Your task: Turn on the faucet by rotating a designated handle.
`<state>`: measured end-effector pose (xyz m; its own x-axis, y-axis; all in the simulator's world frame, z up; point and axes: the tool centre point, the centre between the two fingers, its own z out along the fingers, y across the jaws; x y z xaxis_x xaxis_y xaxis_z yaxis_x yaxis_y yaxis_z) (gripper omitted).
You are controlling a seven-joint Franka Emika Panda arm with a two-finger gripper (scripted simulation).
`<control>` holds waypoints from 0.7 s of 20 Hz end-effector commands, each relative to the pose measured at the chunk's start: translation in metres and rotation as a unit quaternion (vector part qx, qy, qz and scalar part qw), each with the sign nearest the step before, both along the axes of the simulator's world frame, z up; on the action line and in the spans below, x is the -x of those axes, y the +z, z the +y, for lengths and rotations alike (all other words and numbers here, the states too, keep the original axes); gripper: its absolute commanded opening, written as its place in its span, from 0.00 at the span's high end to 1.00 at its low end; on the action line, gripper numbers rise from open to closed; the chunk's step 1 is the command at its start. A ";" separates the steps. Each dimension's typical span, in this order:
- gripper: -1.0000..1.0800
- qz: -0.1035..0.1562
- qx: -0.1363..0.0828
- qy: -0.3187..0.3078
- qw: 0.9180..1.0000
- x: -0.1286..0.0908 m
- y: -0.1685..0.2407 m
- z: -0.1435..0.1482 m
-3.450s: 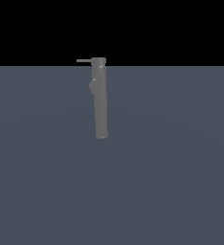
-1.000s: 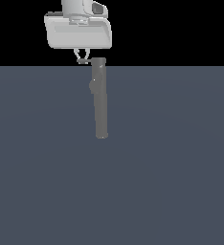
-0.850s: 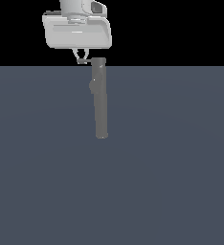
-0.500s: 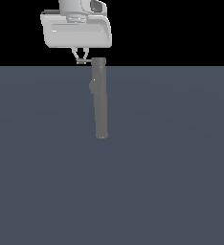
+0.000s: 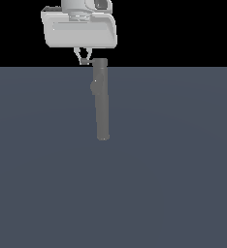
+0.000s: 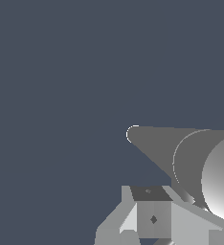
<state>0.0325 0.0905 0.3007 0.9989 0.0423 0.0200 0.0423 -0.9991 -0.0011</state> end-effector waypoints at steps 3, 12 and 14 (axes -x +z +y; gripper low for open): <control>1.00 0.009 0.001 0.000 1.000 0.021 0.000 -0.006; 1.00 0.007 0.001 0.001 1.000 0.029 -0.001 -0.027; 1.00 0.008 0.001 0.001 1.000 0.033 -0.001 -0.037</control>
